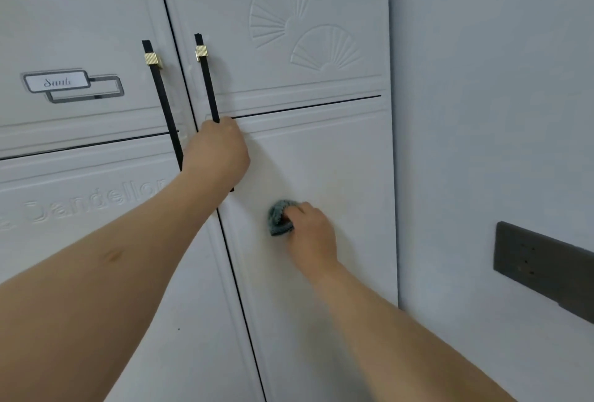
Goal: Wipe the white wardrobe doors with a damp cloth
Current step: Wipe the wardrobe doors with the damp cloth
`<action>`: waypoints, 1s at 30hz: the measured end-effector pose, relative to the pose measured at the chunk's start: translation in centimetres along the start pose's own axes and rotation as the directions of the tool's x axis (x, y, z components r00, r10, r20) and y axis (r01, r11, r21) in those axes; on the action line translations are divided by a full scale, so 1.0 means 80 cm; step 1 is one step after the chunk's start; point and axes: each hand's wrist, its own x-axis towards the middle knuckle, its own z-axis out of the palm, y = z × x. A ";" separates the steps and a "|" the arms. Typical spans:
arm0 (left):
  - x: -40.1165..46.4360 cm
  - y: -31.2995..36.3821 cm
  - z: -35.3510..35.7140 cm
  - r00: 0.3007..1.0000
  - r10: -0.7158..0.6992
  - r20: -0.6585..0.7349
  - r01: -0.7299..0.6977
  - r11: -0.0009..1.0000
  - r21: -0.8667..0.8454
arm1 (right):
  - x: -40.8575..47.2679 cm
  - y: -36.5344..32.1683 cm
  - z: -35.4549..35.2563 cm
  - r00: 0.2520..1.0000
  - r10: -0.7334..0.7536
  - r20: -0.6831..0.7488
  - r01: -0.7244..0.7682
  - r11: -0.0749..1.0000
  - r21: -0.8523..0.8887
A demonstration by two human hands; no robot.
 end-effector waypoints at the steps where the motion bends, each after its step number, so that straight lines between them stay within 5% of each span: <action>1: -0.002 0.002 0.001 1.000 -0.008 -0.008 0.008 1.000 0.004 | -0.007 0.006 -0.002 0.998 -0.015 0.062 0.013 0.999 0.036; 4: -0.006 0.001 -0.007 0.999 -0.032 -0.001 0.032 0.998 0.051 | 0.009 0.007 -0.040 0.990 0.052 0.131 -0.076 0.979 0.188; 8: 0.002 0.008 -0.027 0.996 -0.042 0.081 0.025 0.978 0.206 | 0.090 0.014 -0.131 0.937 0.266 -0.225 -0.198 0.938 0.285; 11: 0.002 0.017 -0.024 0.992 -0.065 0.108 0.039 0.972 0.234 | 0.153 0.031 -0.171 0.865 0.294 -0.407 -0.225 0.952 0.210; 15: -0.002 0.017 -0.009 0.997 -0.068 0.035 0.061 0.982 0.177 | 0.174 0.039 -0.143 0.896 0.279 -0.346 -0.271 0.960 0.071; 21: -0.008 0.008 0.000 0.999 -0.045 0.010 0.043 0.988 0.149 | 0.094 0.029 -0.067 0.901 0.257 -0.350 -0.214 0.964 0.159; 27: -0.025 0.025 -0.017 0.969 -0.006 0.246 -0.075 0.944 0.321 | 0.009 0.050 -0.034 0.996 0.091 -0.015 -0.090 0.994 0.066; 30: -0.027 0.047 -0.009 0.977 0.115 0.181 -0.165 0.941 0.294 | 0.021 0.055 -0.060 0.986 0.136 0.091 -0.148 0.980 0.132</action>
